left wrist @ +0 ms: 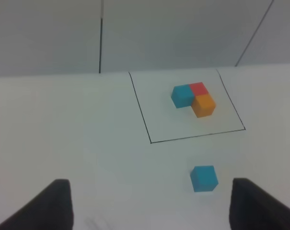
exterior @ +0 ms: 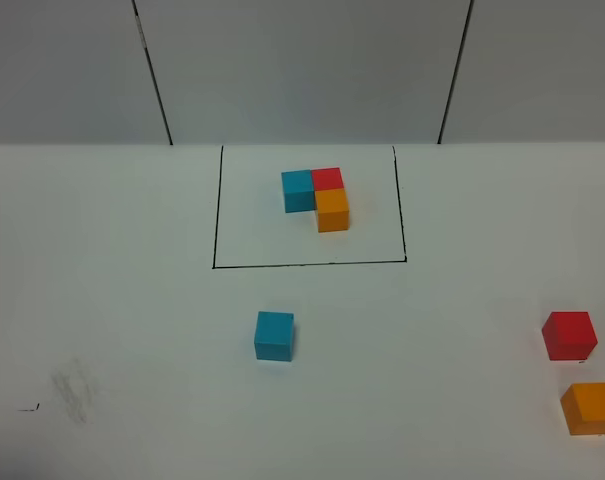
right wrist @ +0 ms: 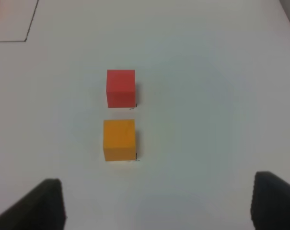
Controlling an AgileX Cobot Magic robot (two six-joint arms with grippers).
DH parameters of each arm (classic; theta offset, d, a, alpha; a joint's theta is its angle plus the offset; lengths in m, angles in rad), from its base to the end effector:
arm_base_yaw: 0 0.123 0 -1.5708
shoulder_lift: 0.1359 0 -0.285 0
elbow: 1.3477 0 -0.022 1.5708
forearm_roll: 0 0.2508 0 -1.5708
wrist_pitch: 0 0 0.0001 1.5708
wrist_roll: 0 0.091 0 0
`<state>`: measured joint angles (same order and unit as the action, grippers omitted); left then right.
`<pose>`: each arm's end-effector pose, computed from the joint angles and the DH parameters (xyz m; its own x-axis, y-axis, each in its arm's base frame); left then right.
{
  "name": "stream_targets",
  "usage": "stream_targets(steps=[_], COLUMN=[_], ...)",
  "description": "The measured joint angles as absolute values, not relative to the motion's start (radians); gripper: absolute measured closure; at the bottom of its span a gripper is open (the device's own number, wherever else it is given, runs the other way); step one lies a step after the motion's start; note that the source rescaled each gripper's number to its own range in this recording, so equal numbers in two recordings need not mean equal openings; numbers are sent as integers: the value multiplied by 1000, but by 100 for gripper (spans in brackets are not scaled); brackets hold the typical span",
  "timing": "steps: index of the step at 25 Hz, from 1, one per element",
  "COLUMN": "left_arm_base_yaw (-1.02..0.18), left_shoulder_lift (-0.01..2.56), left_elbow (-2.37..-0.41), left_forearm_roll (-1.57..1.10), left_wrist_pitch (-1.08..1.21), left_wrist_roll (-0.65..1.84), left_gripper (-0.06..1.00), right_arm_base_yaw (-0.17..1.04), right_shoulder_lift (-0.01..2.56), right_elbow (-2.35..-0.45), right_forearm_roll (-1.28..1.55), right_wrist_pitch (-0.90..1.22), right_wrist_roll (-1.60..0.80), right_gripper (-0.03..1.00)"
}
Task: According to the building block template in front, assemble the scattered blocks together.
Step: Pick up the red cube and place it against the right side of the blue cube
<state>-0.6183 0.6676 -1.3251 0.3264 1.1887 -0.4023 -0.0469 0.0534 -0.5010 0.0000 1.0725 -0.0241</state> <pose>0.0571 -0.0074 0.4784 -0.4140 -0.0257 -0.9099 0.2281 0.9648 -0.1310 0.0028 -0.0001 0.2767 -0.5126 -0.0001 -0.8586 0.0345 0.9992 -0.0207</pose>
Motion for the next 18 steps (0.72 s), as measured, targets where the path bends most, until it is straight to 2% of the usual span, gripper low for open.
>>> stream_targets(steps=[12, 18], left_arm_base_yaw=[-618, -618], left_shoulder_lift=[368, 165], left_elbow=[-1027, -866], left_forearm_roll=[242, 68], left_wrist_pitch=[1189, 1158], left_wrist_roll=[-389, -183], left_gripper=[32, 32], right_arm_base_yaw=[-47, -47], right_shoulder_lift=[53, 53], right_elbow=[-501, -501], right_forearm_roll=[0, 0], right_wrist_pitch=[1073, 1073], right_wrist_roll=[-24, -24], right_gripper=[35, 35])
